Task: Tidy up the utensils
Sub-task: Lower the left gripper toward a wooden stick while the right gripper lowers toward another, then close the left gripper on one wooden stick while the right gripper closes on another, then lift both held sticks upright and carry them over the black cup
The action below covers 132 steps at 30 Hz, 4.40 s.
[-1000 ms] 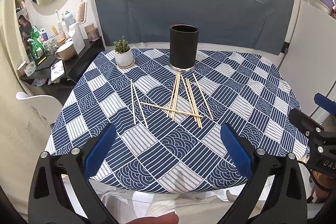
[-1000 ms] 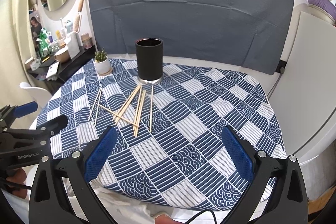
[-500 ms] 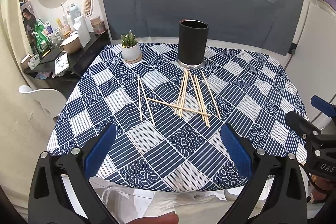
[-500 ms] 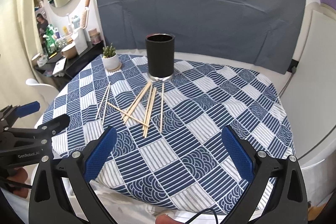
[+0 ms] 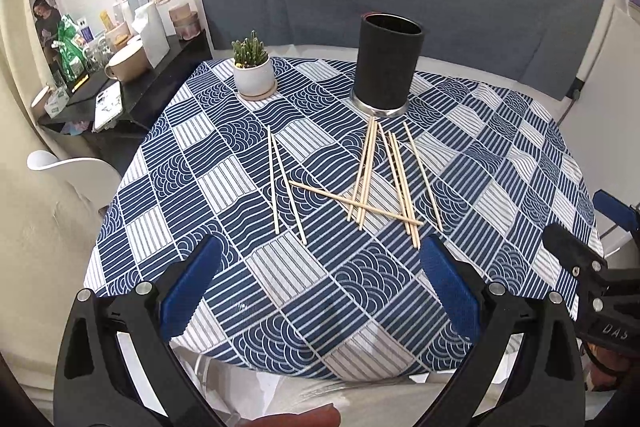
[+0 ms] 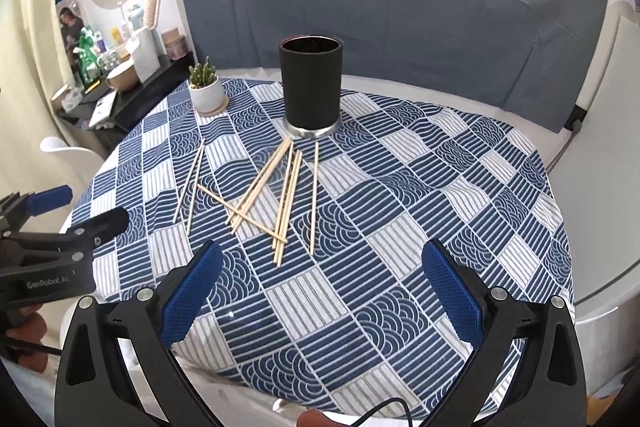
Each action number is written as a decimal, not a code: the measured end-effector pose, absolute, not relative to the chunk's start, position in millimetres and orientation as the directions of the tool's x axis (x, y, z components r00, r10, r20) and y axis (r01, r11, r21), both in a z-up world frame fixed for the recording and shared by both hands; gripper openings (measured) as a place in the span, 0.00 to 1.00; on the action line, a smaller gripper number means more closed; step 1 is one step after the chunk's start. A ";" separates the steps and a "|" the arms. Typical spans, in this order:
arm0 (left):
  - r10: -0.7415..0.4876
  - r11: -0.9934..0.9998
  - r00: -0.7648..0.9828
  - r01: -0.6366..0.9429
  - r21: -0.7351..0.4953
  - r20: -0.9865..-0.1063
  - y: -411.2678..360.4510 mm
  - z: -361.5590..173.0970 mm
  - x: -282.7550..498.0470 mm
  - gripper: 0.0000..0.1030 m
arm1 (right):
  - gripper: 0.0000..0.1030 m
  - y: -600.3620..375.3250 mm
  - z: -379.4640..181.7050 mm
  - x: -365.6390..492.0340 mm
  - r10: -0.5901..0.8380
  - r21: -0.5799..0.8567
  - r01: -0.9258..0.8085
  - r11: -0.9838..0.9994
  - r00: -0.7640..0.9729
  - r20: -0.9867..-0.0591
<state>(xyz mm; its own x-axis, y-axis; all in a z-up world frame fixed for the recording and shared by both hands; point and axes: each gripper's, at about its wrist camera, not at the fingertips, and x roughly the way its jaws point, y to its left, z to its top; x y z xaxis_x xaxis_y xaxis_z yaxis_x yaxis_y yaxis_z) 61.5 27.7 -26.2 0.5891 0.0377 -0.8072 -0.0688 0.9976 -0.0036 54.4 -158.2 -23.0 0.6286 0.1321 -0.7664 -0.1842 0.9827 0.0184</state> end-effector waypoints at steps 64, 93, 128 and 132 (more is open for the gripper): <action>0.017 0.981 0.073 -0.196 0.003 -0.997 172.7 -213.3 292.8 0.96 | 0.93 -140.3 -217.2 308.8 0.041 0.020 -0.138 0.990 0.153 -0.987; -0.004 0.993 0.238 -0.114 -0.032 -0.971 129.8 -182.8 235.3 0.06 | 0.05 -136.3 -193.6 262.0 0.033 -0.036 -0.249 0.968 0.268 -0.963; -0.120 0.978 0.577 -0.073 -0.197 -0.808 105.4 -31.4 118.4 0.05 | 0.05 -182.2 -22.6 128.4 0.341 0.170 -0.309 0.936 0.672 -0.657; -0.115 0.985 0.629 -0.029 -0.171 -0.769 92.5 -3.1 131.8 0.05 | 0.05 -185.4 -8.5 127.7 0.370 0.170 -0.339 0.925 0.711 -0.599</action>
